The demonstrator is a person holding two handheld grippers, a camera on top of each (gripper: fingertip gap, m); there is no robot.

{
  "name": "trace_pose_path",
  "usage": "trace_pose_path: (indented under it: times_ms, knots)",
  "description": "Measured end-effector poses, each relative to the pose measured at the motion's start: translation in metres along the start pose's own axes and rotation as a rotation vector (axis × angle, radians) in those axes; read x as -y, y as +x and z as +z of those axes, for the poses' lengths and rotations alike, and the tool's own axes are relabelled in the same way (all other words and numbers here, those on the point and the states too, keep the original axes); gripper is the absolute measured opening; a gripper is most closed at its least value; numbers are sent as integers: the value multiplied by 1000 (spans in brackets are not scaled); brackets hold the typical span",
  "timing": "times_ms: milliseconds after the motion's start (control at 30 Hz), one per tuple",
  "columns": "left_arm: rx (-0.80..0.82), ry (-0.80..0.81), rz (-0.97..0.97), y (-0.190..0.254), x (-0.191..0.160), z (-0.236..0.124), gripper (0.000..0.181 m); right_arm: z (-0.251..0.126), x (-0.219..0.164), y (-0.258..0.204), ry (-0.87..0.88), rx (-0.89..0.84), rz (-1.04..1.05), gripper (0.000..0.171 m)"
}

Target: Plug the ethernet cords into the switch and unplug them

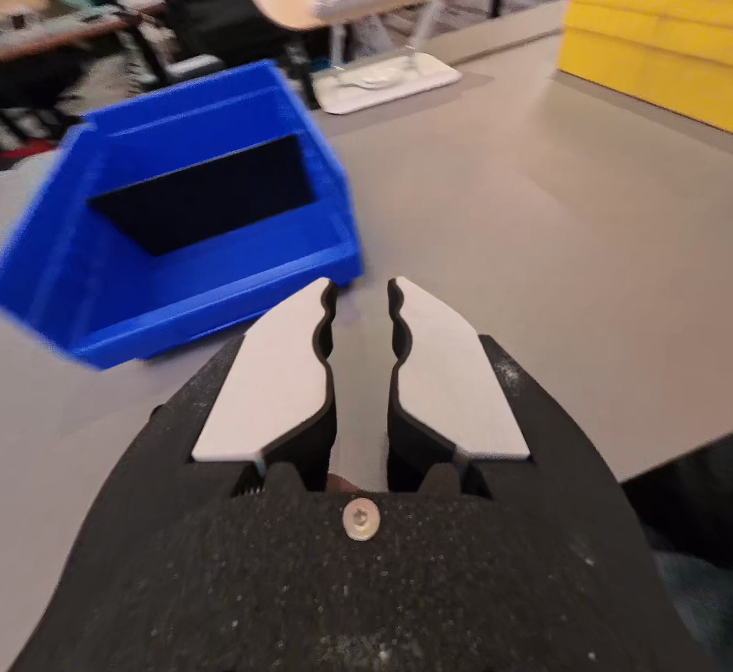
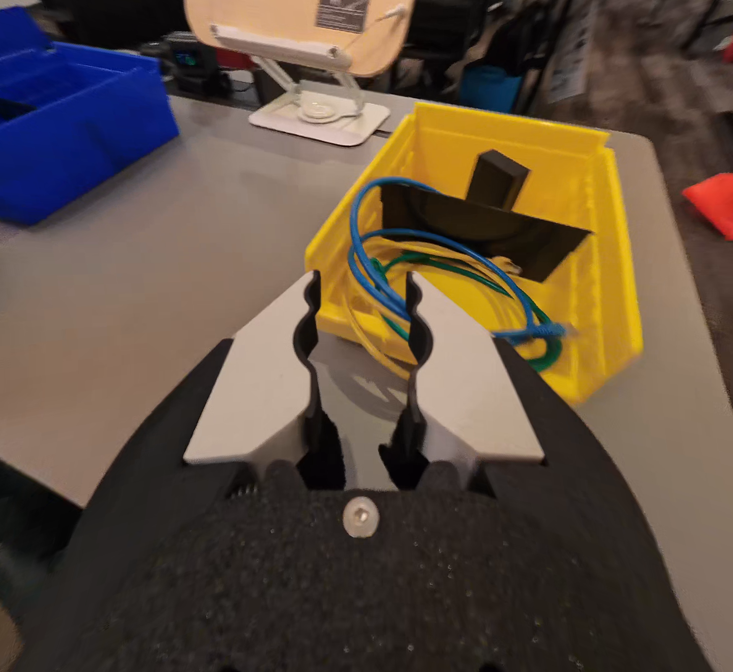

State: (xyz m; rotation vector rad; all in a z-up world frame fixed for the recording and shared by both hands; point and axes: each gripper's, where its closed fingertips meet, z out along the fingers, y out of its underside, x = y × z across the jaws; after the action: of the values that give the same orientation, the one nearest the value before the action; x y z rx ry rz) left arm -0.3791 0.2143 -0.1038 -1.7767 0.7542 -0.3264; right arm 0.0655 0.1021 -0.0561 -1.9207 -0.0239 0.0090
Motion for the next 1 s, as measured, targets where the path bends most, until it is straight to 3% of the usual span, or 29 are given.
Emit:
trace_pose_path:
  times_ms: [100,167,200,433,1000]
  knots:
    - [80,48,-58,-39,-7,-16,26,-15,-21,10,89,-190,-9,45]
    - [110,42,-114,-58,-13,-18,26,-21,-33,15,157,-279,1,37]
    - [110,42,-141,-63,-15,-17,26,-20,-40,14,160,-284,-2,30]
    - [43,-18,-272,-52,-23,-12,24,-9,-47,24,126,-279,85,34]
    - [77,-53,-257,-48,-30,-26,23,-1,-51,24,95,-244,109,39]
